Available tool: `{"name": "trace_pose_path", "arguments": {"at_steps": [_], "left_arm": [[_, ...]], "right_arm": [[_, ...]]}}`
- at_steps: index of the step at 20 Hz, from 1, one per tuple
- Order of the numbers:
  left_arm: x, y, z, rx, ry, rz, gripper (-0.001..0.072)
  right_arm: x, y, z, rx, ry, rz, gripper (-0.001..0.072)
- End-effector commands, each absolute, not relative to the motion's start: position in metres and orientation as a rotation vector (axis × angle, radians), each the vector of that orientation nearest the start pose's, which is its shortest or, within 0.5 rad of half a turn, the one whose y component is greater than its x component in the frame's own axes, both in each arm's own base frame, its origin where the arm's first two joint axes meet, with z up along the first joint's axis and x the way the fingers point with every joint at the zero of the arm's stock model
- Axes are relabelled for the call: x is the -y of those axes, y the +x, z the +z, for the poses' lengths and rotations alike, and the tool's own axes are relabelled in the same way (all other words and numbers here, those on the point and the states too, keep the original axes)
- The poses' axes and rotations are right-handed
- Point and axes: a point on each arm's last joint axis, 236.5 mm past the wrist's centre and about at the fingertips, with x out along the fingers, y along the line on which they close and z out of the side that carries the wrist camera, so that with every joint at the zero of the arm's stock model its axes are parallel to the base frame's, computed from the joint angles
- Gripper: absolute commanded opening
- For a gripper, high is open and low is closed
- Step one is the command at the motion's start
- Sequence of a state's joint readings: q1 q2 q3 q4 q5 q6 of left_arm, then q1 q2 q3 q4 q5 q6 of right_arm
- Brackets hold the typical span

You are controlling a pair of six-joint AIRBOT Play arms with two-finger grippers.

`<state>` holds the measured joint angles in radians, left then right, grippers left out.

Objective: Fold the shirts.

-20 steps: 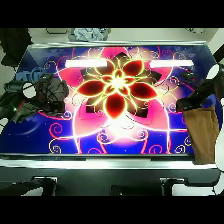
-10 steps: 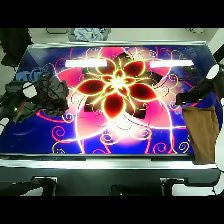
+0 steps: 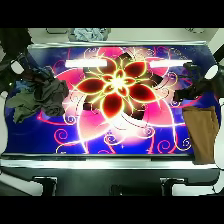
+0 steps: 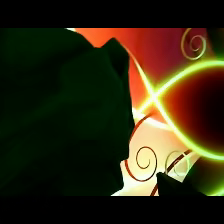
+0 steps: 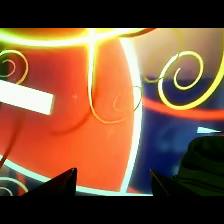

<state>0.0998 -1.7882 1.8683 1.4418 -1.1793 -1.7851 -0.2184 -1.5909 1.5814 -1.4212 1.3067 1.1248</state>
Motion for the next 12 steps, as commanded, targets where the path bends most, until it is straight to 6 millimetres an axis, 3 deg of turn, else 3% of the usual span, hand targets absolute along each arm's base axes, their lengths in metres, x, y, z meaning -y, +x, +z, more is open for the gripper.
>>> {"name": "trace_pose_path", "arguments": {"at_steps": [1, 5, 8, 9, 10, 11, 12], "left_arm": [[-0.039, 0.552, -0.024, -1.276, -0.426, 0.151, 0.0720], [-0.031, 0.549, -0.073, -1.348, -0.418, 0.151, 0.0720], [-0.029, 0.544, -0.092, -1.390, -0.339, 0.083, 0.0698], [-0.028, 0.543, -0.094, -1.398, -0.331, 0.076, 0.0530], [-0.027, 0.543, -0.093, -1.397, -0.334, 0.075, 0.0221], [-0.023, 0.543, -0.088, -1.391, -0.345, 0.060, 0.0045], [-0.020, 0.548, -0.078, -1.363, -0.355, 0.048, 0.0044]], "right_arm": [[0.056, 0.448, 0.006, -1.317, -0.075, 0.240, 0.0570], [0.046, 0.442, -0.002, -1.353, -0.034, 0.278, 0.0571], [0.045, 0.440, -0.002, -1.365, -0.032, 0.283, 0.0571], [0.045, 0.439, -0.003, -1.367, -0.031, 0.284, 0.0571], [0.044, 0.438, -0.003, -1.371, -0.030, 0.286, 0.0571], [0.043, 0.437, -0.002, -1.374, -0.024, 0.291, 0.0571], [0.040, 0.435, -0.002, -1.378, -0.014, 0.301, 0.0571]]}}
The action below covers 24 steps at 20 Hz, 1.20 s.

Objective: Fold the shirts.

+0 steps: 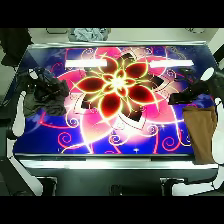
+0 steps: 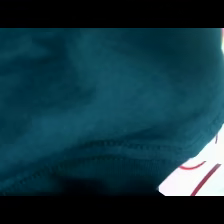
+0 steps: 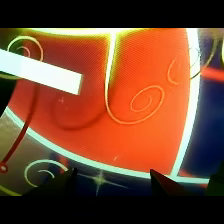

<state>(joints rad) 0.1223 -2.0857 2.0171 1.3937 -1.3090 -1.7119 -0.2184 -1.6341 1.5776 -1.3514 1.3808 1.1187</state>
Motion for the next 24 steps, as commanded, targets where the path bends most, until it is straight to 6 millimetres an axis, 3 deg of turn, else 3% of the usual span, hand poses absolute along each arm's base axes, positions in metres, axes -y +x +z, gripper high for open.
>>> {"name": "trace_pose_path", "arguments": {"at_steps": [1, 3, 5, 7, 9, 10, 12, 14, 16, 17, 19, 21, 24], "left_arm": [[-0.015, 0.558, -0.060, -1.307, -0.360, 0.026, 0.0044], [0.008, 0.585, 0.014, -1.091, -0.322, -0.097, 0.0043], [0.041, 0.586, 0.116, -0.864, -0.226, -0.233, 0.0044], [0.076, 0.556, 0.216, -0.681, -0.121, -0.319, 0.0043], [0.114, 0.508, 0.300, -0.529, -0.067, -0.399, 0.0043], [0.133, 0.481, 0.333, -0.468, -0.048, -0.444, 0.0043], [0.172, 0.430, 0.370, -0.396, -0.021, -0.544, 0.0043], [0.214, 0.391, 0.375, -0.401, -0.018, -0.652, 0.0043], [0.259, 0.365, 0.351, -0.469, -0.012, -0.757, 0.0043], [0.284, 0.354, 0.328, -0.524, 0.006, -0.813, 0.0043], [0.326, 0.336, 0.268, -0.651, 0.041, -0.891, 0.0044], [0.356, 0.318, 0.192, -0.851, 0.012, -0.898, 0.0044], [0.375, 0.299, 0.083, -1.093, 0.068, -0.880, 0.0043]], "right_arm": [[0.037, 0.434, -0.001, -1.381, -0.003, 0.312, 0.0571], [0.034, 0.432, 0.004, -1.377, 0.003, 0.322, 0.0569], [0.033, 0.428, 0.022, -1.349, -0.022, 0.328, 0.0569], [0.032, 0.423, 0.052, -1.290, -0.062, 0.332, 0.0569], [0.030, 0.414, 0.090, -1.208, -0.107, 0.326, 0.0569], [0.029, 0.407, 0.112, -1.162, -0.135, 0.323, 0.0569], [0.028, 0.391, 0.152, -1.077, -0.177, 0.297, 0.0569], [0.027, 0.369, 0.185, -1.018, -0.220, 0.270, 0.0569], [0.031, 0.340, 0.208, -1.000, -0.263, 0.231, 0.0569], [0.035, 0.326, 0.217, -1.002, -0.283, 0.208, 0.0569], [0.041, 0.301, 0.231, -0.998, -0.313, 0.160, 0.0569], [0.043, 0.290, 0.240, -0.980, -0.328, 0.137, 0.0569], [0.042, 0.287, 0.237, -0.997, -0.317, 0.142, 0.0563]]}}
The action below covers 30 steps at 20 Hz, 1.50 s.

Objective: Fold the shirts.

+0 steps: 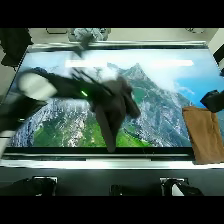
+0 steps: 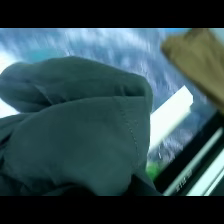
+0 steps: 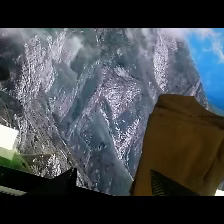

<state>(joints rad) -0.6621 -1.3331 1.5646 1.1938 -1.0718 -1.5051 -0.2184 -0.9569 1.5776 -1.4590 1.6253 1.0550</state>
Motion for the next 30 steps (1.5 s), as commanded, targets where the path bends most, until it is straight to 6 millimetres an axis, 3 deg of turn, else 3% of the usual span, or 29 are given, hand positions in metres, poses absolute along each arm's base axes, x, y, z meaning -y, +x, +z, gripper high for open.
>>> {"name": "trace_pose_path", "arguments": {"at_steps": [1, 2, 3, 4, 5, 8, 10, 13, 15, 16, 17, 20, 22, 24, 26, 30], "left_arm": [[0.373, 0.290, 0.047, -1.205, 0.096, -0.867, 0.0044], [0.372, 0.283, 0.020, -1.304, 0.104, -0.859, 0.0046], [0.371, 0.280, 0.001, -1.385, 0.090, -0.854, 0.0170], [0.366, 0.281, -0.007, -1.443, 0.082, -0.844, 0.0523], [0.357, 0.288, -0.005, -1.469, 0.078, -0.831, 0.0719], [0.315, 0.335, 0.043, -1.396, 0.044, -0.795, 0.0713], [0.274, 0.351, 0.075, -1.366, 0.010, -0.751, 0.0713], [0.225, 0.330, 0.082, -1.441, 0.004, -0.717, 0.0705], [0.210, 0.296, 0.056, -1.523, 0.002, -0.709, 0.0702], [0.207, 0.273, 0.034, -1.574, -0.001, -0.701, 0.0614], [0.209, 0.252, 0.011, -1.609, -0.013, -0.698, 0.0557], [0.240, 0.182, -0.040, -1.745, -0.115, -0.769, 0.0559], [0.261, 0.157, -0.063, -1.733, -0.100, -0.801, 0.0671], [0.279, 0.154, -0.073, -1.667, -0.064, -0.816, 0.0671], [0.294, 0.163, -0.075, -1.583, -0.062, -0.822, 0.0671], [0.308, 0.170, -0.080, -1.542, -0.096, -0.814, 0.0670]], "right_arm": [[0.042, 0.291, 0.235, -1.002, -0.313, 0.145, 0.0562], [0.043, 0.295, 0.230, -1.013, -0.310, 0.148, 0.0562], [0.044, 0.301, 0.224, -1.031, -0.302, 0.151, 0.0562], [0.046, 0.308, 0.217, -1.050, -0.296, 0.156, 0.0563], [0.047, 0.316, 0.209, -1.066, -0.291, 0.161, 0.0563], [0.046, 0.339, 0.180, -1.131, -0.257, 0.205, 0.0576], [0.034, 0.350, 0.155, -1.187, -0.217, 0.291, 0.0699], [0.013, 0.353, 0.100, -1.303, -0.137, 0.428, 0.0699], [0.002, 0.338, 0.059, -1.403, -0.066, 0.489, 0.0688], [-0.003, 0.326, 0.039, -1.450, -0.041, 0.519, 0.0682], [-0.008, 0.317, 0.023, -1.481, -0.017, 0.539, 0.0682], [-0.022, 0.294, -0.021, -1.543, 0.071, 0.557, 0.0682], [-0.030, 0.279, -0.040, -1.575, 0.115, 0.578, 0.0682], [-0.038, 0.265, -0.054, -1.601, 0.142, 0.609, 0.0682], [-0.041, 0.256, -0.062, -1.615, 0.151, 0.624, 0.0682], [-0.044, 0.259, -0.064, -1.592, 0.154, 0.632, 0.0683]]}}
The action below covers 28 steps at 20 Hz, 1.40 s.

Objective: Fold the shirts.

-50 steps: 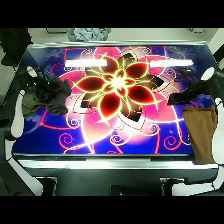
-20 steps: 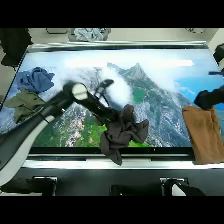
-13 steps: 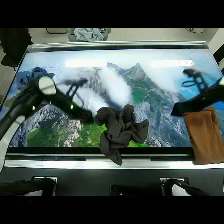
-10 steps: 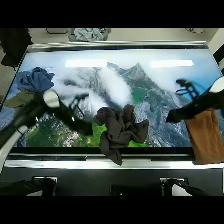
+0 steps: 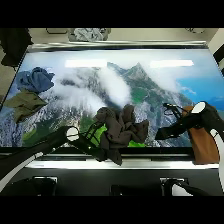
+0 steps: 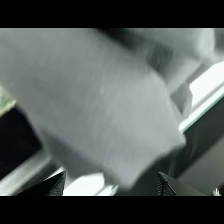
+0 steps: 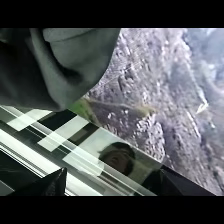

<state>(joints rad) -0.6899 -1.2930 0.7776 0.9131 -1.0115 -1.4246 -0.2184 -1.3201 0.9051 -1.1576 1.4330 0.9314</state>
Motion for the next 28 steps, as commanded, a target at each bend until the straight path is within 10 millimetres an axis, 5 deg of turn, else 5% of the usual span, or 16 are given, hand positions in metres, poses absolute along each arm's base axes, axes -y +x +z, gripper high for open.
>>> {"name": "trace_pose_path", "arguments": {"at_steps": [1, 3, 4, 7, 15, 16, 17, 18, 21, 23, 24, 26, 28], "left_arm": [[0.314, 0.175, -0.082, -1.524, -0.118, -0.806, 0.0668], [0.323, 0.187, -0.083, -1.463, -0.145, -0.790, 0.0657], [0.327, 0.195, -0.083, -1.429, -0.156, -0.782, 0.0555], [0.331, 0.200, -0.079, -1.403, -0.175, -0.779, 0.0047], [0.322, 0.196, -0.064, -1.416, -0.166, -0.804, 0.0046], [0.321, 0.195, -0.064, -1.422, -0.166, -0.804, 0.0045], [0.319, 0.196, -0.064, -1.425, -0.163, -0.801, 0.0045], [0.317, 0.198, -0.063, -1.423, -0.158, -0.799, 0.0045], [0.301, 0.227, -0.035, -1.356, -0.100, -0.801, 0.0043], [0.282, 0.270, 0.022, -1.194, 0.001, -0.786, 0.0042], [0.272, 0.293, 0.066, -1.078, 0.030, -0.770, 0.0042], [0.254, 0.331, 0.187, -0.777, 0.018, -0.736, 0.0043], [0.229, 0.333, 0.333, -0.441, -0.030, -0.711, 0.0043]], "right_arm": [[-0.048, 0.262, -0.062, -1.573, 0.164, 0.645, 0.0684], [-0.058, 0.269, -0.057, -1.529, 0.195, 0.678, 0.0686], [-0.061, 0.272, -0.055, -1.511, 0.211, 0.683, 0.0686], [-0.063, 0.280, -0.057, -1.483, 0.209, 0.669, 0.0687], [-0.120, 0.299, -0.099, -1.464, 0.129, 0.682, 0.0700], [-0.123, 0.297, -0.105, -1.482, 0.133, 0.682, 0.0657], [-0.126, 0.295, -0.108, -1.492, 0.139, 0.689, 0.0424], [-0.126, 0.294, -0.107, -1.497, 0.140, 0.693, 0.0063], [-0.121, 0.305, -0.080, -1.430, 0.031, 0.753, 0.0056], [-0.109, 0.339, -0.026, -1.278, -0.111, 0.725, 0.0056], [-0.103, 0.364, 0.021, -1.140, -0.191, 0.691, 0.0056], [-0.095, 0.401, 0.153, -0.780, -0.344, 0.602, 0.0056], [-0.085, 0.394, 0.316, -0.370, -0.443, 0.459, 0.0057]]}}
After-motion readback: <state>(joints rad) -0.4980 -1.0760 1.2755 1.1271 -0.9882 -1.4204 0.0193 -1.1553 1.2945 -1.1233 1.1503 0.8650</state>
